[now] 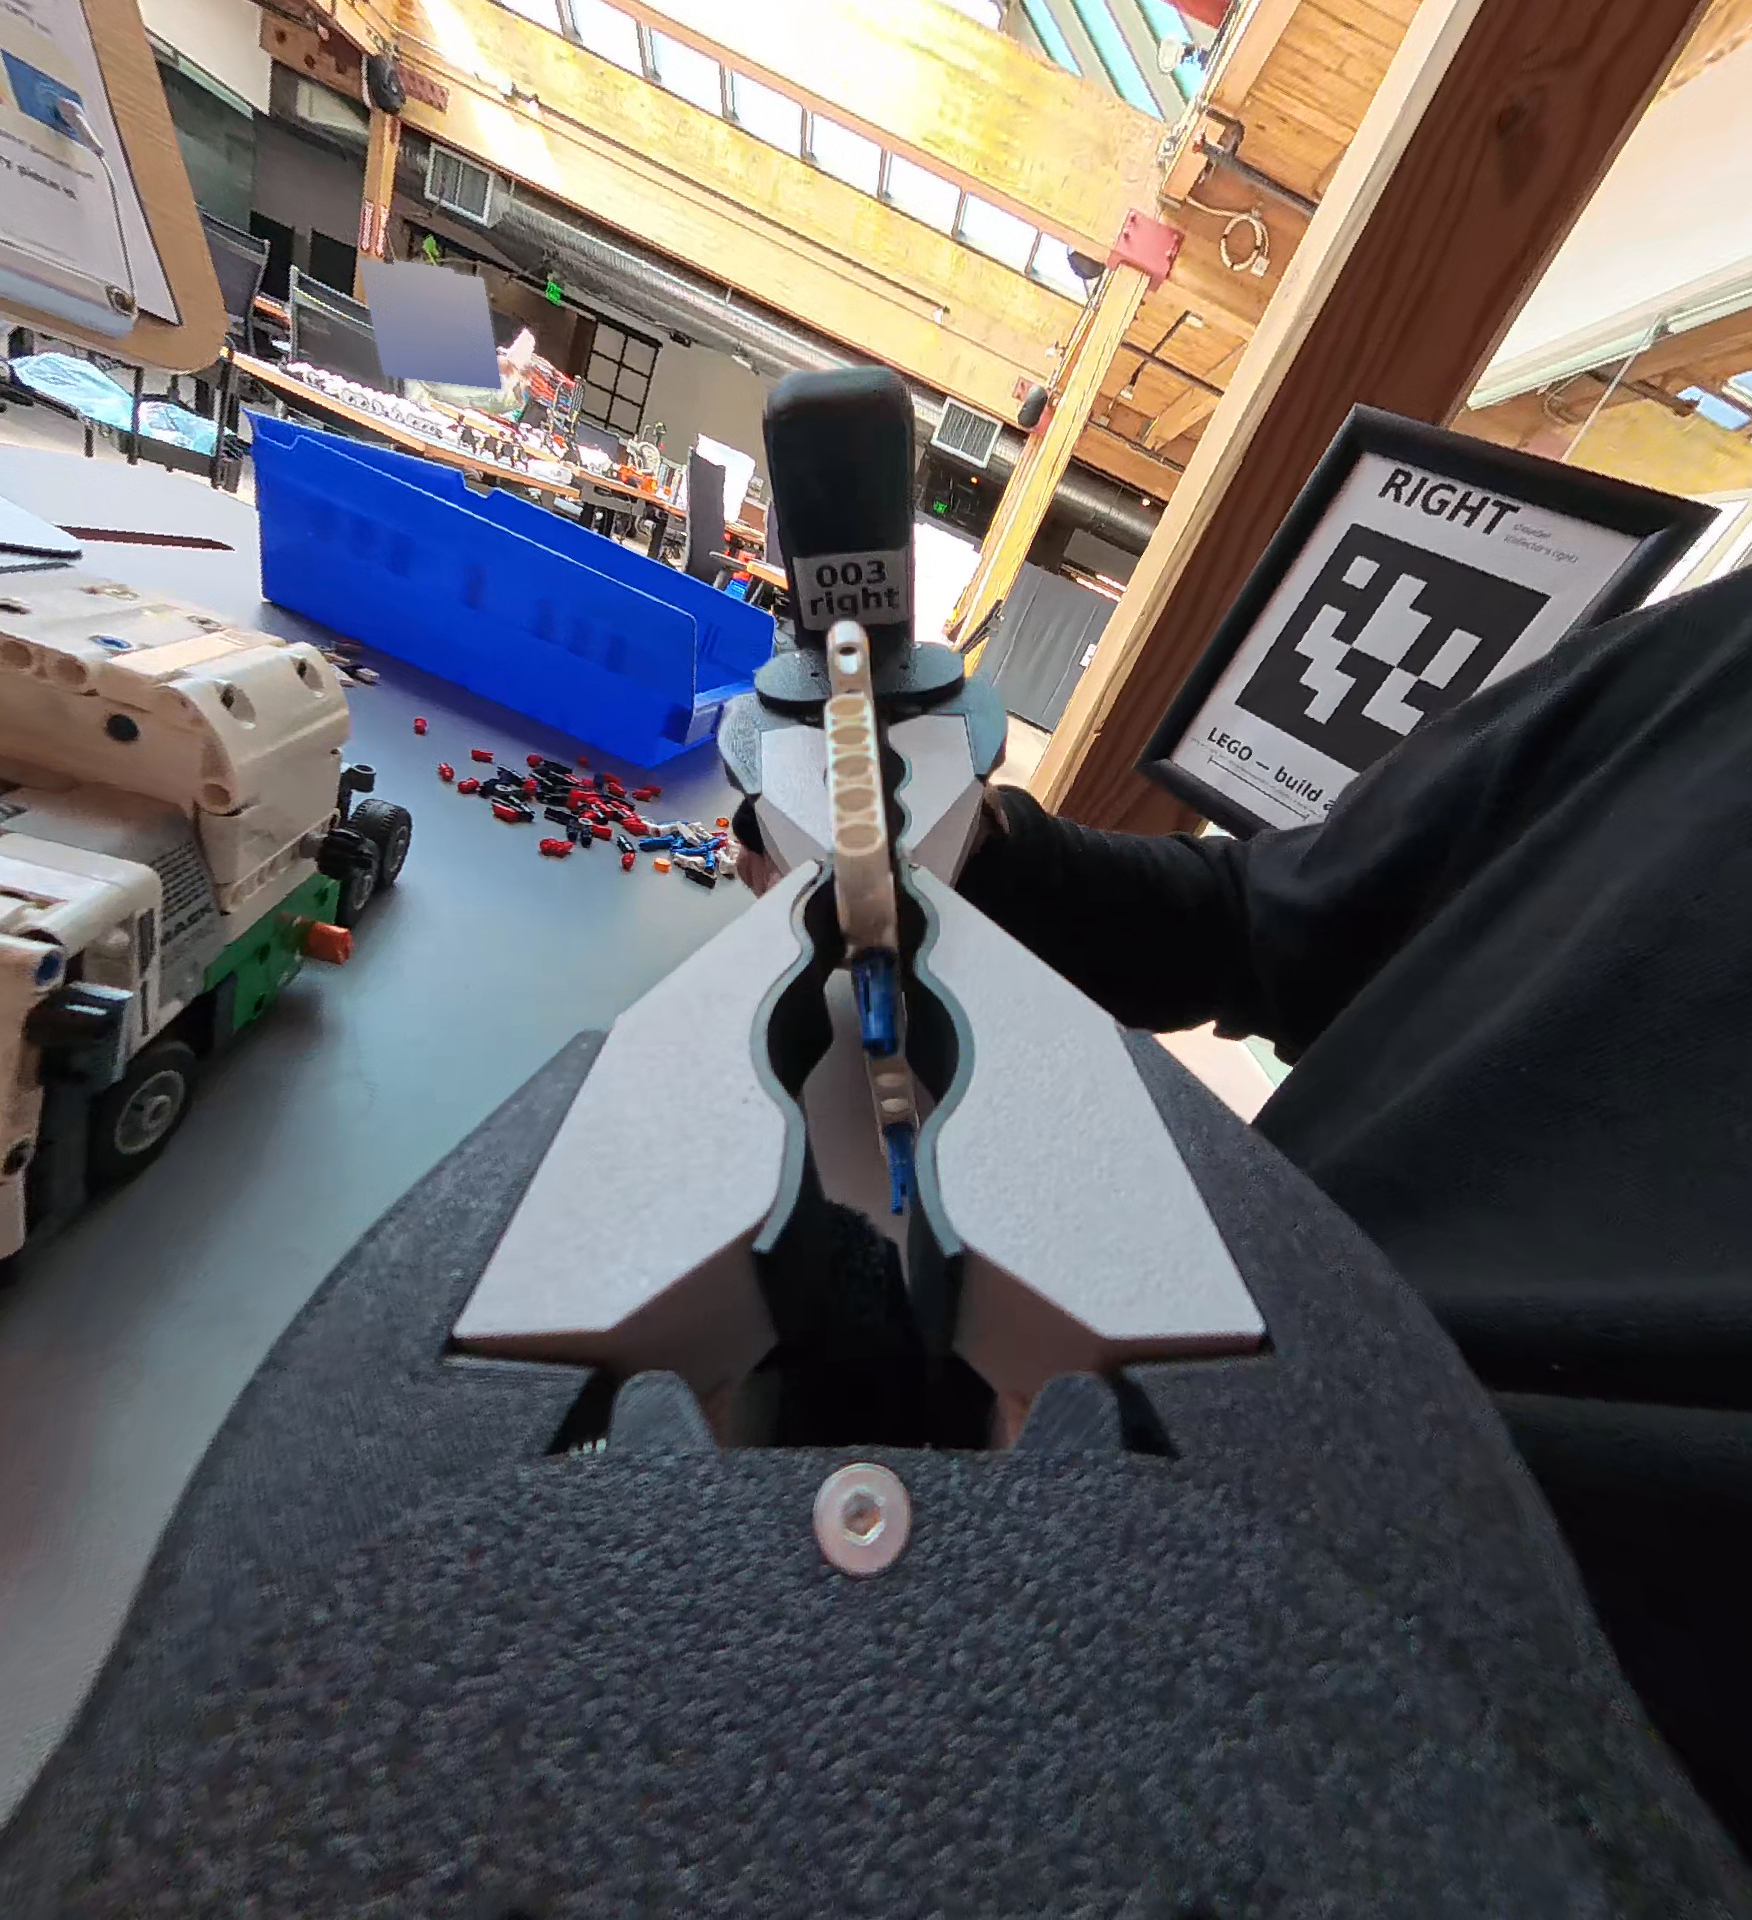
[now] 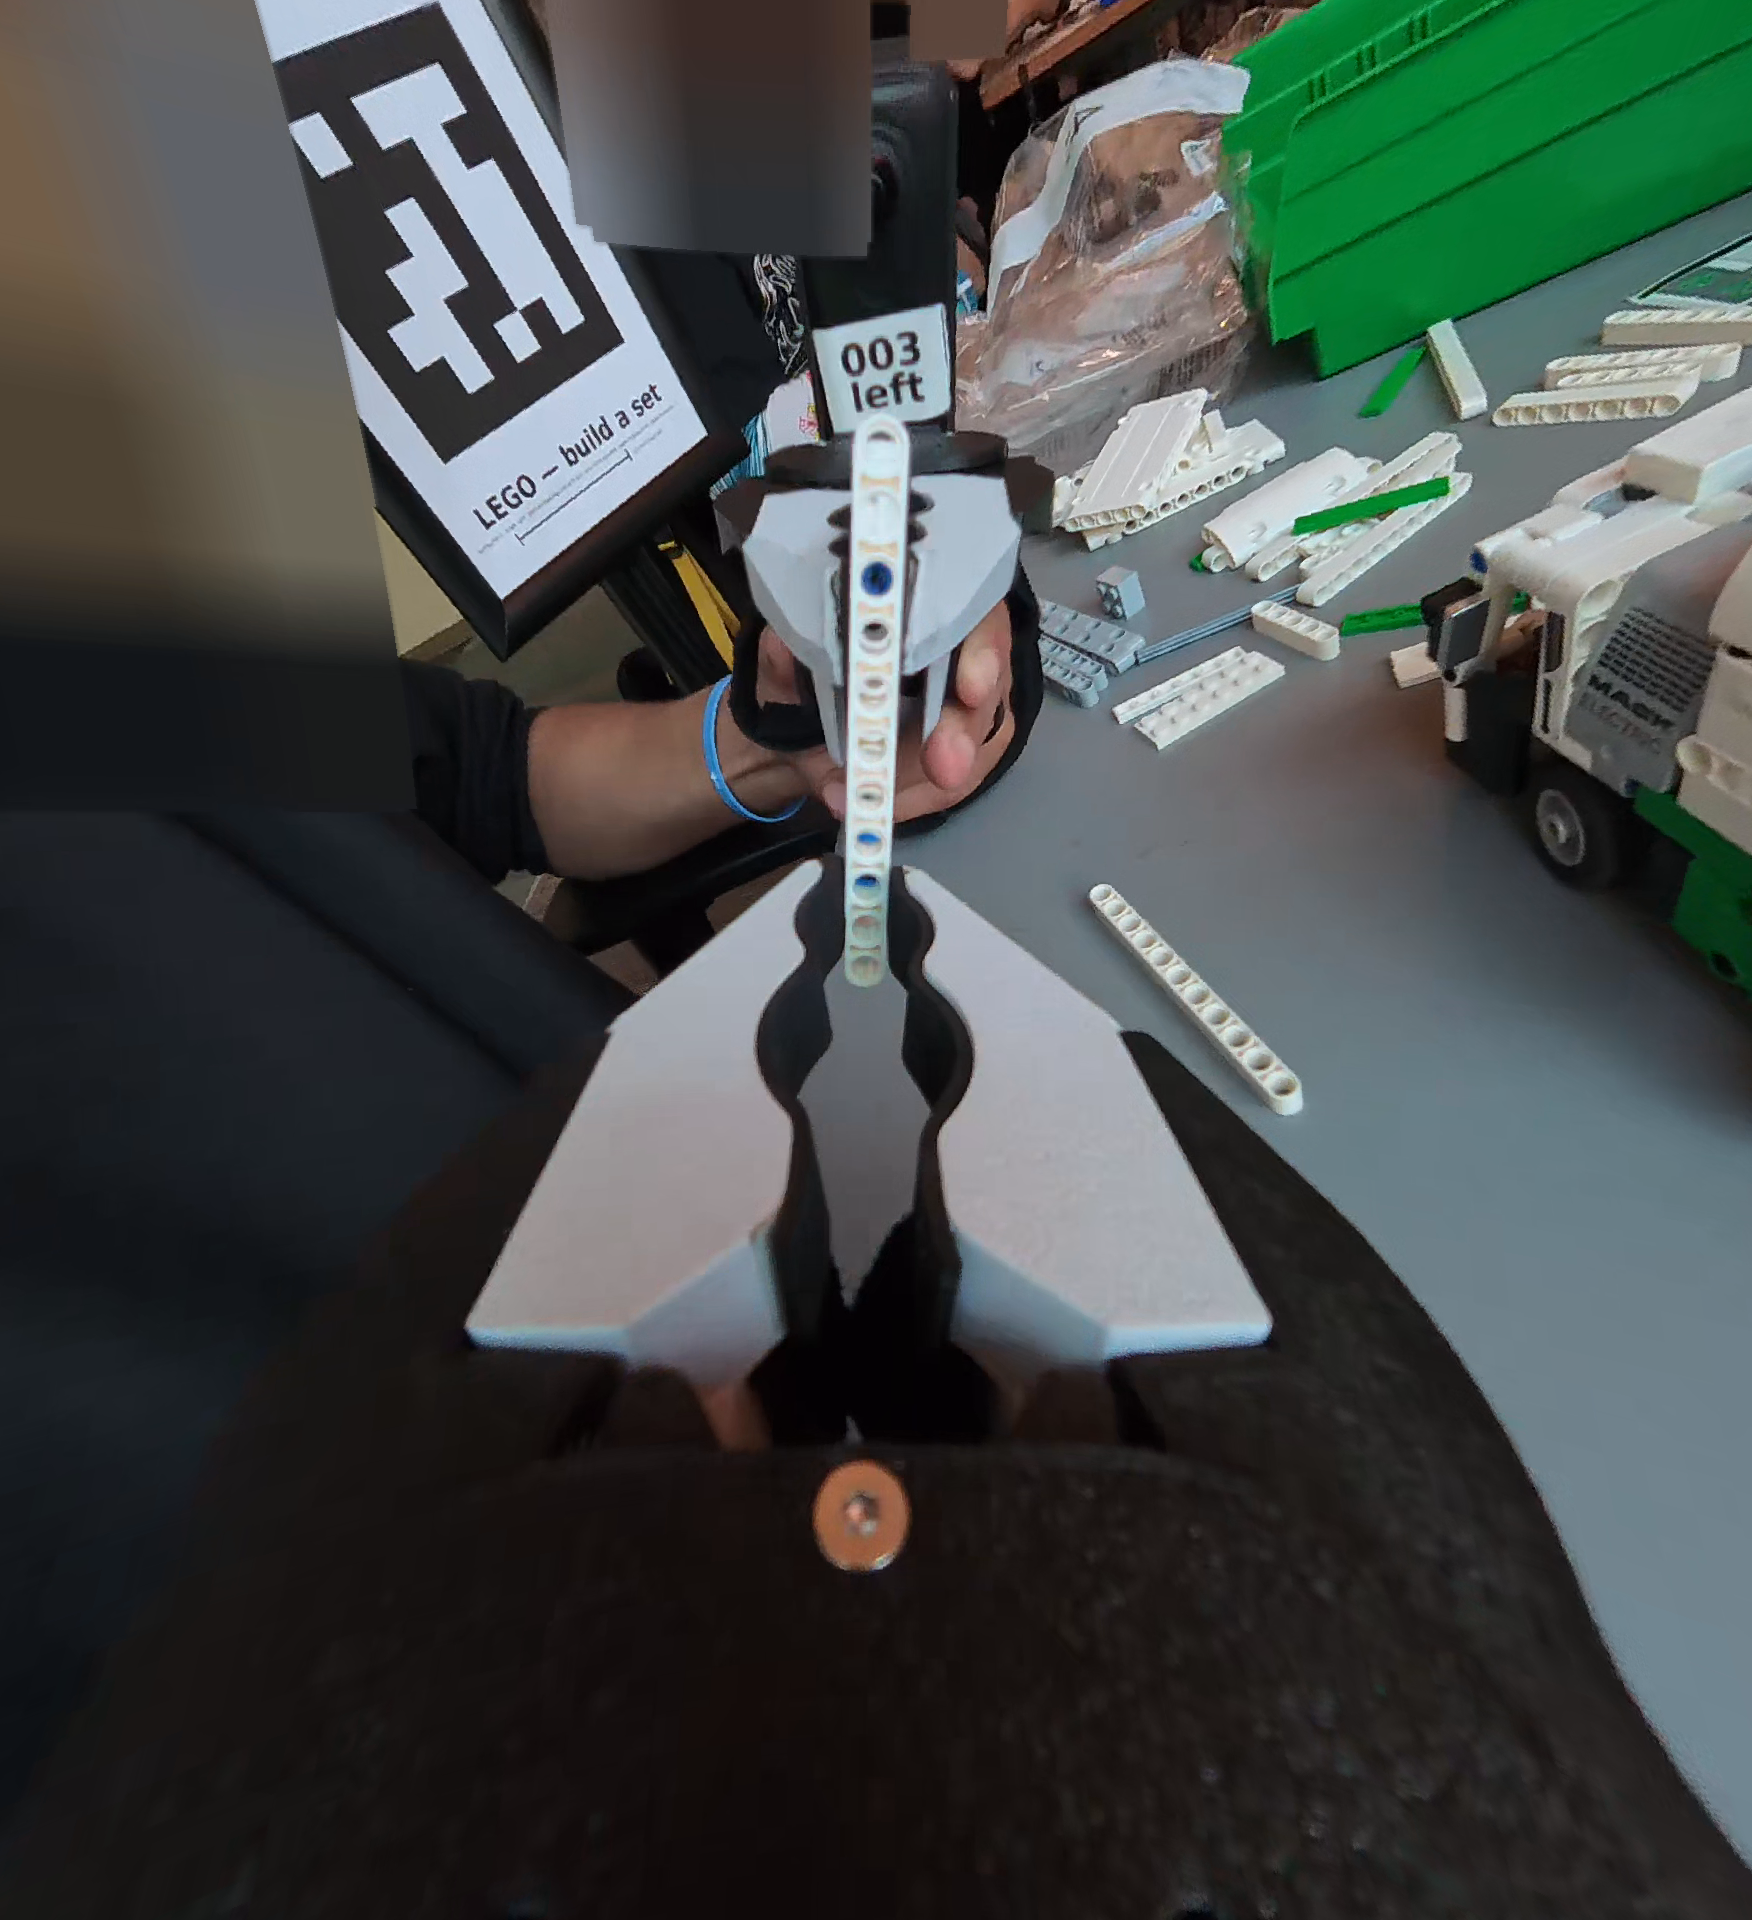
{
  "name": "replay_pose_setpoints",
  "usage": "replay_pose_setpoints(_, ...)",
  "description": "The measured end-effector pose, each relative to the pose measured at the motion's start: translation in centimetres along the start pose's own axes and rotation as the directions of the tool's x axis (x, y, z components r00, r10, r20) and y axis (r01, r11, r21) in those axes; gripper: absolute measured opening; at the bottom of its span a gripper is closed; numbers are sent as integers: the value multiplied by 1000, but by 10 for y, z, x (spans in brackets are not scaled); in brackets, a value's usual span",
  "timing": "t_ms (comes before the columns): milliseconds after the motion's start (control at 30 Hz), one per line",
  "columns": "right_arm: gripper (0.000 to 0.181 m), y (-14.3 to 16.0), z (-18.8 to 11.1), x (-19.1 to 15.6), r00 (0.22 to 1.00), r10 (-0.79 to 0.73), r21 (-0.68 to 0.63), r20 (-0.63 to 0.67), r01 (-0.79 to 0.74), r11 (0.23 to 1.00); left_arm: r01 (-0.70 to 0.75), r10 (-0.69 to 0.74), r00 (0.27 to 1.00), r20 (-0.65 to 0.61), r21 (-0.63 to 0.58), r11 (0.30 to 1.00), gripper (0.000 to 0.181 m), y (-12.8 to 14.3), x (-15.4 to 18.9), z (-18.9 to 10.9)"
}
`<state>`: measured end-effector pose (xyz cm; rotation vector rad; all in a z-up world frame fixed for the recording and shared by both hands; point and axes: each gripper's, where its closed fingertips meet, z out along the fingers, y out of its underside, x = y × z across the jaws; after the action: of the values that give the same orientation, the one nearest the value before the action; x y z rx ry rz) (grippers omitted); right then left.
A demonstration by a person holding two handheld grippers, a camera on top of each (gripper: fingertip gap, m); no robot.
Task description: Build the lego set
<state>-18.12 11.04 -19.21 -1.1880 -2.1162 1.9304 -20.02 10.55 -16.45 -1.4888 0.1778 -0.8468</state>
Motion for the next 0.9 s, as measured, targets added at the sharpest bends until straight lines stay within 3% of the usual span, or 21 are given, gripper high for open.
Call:
replay_pose_setpoints(233,6,-4,12,1,999,44,88,9,-45,995,5,-6,1000,19,37,999,6,-5,-4,-3)
replay_pose_setpoints(400,6,-15,14,1,999,39,152,3,-39,988,-2,2,1000,16,0,1000,7,0,-3,1)
replay_pose_setpoints(700,7,-11,15,7,999,35,121,-22,-32,992,15,-14,999,33,-36,999,6,5,-7,4)
replay_pose_setpoints(900,6,-19,21,0,999,33,158,40,-39,987,51,-51,999,-8,72,996,6,-8,-1,3)
